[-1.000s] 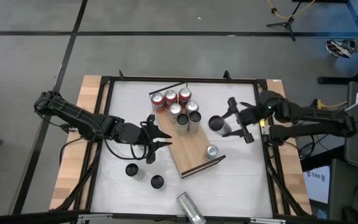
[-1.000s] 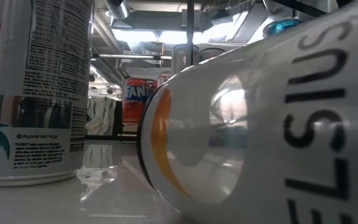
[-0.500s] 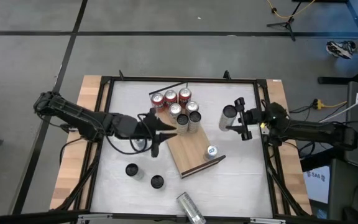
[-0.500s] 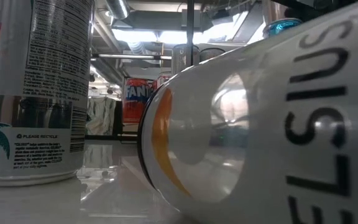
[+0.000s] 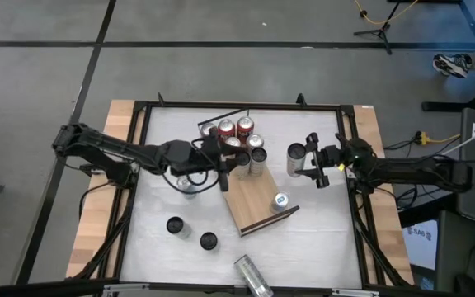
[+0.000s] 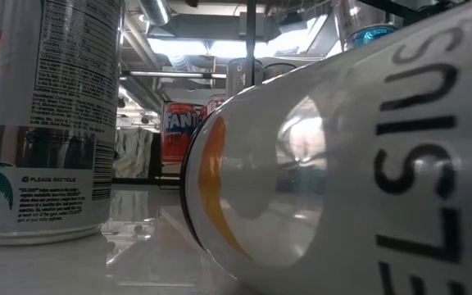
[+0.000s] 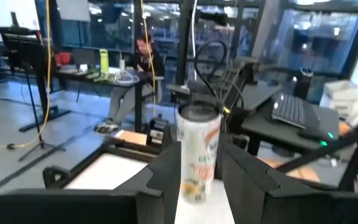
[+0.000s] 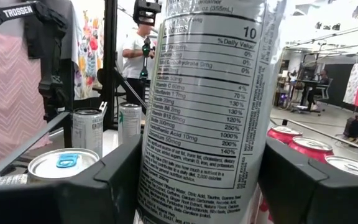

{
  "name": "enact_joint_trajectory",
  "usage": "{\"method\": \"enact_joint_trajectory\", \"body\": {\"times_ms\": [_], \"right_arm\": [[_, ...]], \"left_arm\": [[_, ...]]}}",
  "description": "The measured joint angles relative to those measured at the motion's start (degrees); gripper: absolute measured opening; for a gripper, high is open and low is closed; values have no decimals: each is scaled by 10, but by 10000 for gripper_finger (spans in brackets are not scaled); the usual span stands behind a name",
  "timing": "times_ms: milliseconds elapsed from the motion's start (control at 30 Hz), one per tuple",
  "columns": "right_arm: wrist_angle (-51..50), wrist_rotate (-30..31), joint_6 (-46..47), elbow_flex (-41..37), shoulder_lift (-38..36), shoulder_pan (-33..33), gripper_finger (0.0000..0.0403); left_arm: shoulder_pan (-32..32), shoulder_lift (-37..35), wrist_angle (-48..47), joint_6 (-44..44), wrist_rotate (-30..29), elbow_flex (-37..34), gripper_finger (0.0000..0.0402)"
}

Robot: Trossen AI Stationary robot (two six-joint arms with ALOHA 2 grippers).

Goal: Place canned beverage on shelf
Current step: Put the yellow soda can on the shelf

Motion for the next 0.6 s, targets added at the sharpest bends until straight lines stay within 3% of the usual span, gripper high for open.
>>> {"method": "enact_joint_trajectory", "body": {"times_ms": [267,600], "right_arm": [[8,-12,15,0,35,0,253],[7,-45,50,0,37,0,253]], "left_arm": [[47,56,108,0,102,0,121],[92,95,196,0,155,0,222]]}}
